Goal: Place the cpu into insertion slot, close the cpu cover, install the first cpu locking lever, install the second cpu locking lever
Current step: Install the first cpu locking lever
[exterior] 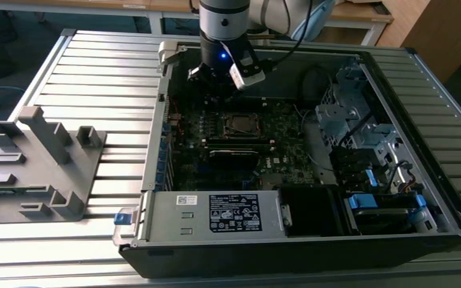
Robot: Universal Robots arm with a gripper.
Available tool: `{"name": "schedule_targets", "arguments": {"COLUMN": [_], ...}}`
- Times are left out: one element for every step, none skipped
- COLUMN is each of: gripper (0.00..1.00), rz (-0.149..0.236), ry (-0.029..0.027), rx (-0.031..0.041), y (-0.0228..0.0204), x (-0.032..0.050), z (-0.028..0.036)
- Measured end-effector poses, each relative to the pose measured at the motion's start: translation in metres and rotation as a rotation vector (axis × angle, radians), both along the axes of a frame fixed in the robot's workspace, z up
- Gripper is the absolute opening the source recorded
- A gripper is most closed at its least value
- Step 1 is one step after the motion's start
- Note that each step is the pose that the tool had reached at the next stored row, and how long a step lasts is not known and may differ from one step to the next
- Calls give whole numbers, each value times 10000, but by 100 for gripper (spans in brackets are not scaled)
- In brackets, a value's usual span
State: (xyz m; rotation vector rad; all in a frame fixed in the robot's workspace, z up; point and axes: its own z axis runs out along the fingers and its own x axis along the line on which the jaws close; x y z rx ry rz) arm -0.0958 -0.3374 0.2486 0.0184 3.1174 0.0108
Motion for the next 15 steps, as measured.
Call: {"name": "schedule_targets", "arguments": {"gripper": [11,11,11,11,11,11,11,11,11,11,11,11,11,11,11], "rz": [-2,-2,-2,-1,-1,-1,-1,-1,-1,-1,-1,-1,-1,-1,-1], "ry": [-1,-1,-2,-2,-2,0,1,0,-2,-1,-1,-2,-2,-3,-3], "rx": [0,2,2,2,1,-1,-1,0,2,1,2,3,3,3,3], "y": [0,1,1,1,1,0,0,0,0,0,0,1,1,1,1], "x": [-16,-26,-28,-28,-28,-28,-28,-28,-28,-28,-28,-28,-28,-28,-28], "z": [-2,-2,-3,-3,-2,2,8,16,25,35,42,43,43,43,43]}}
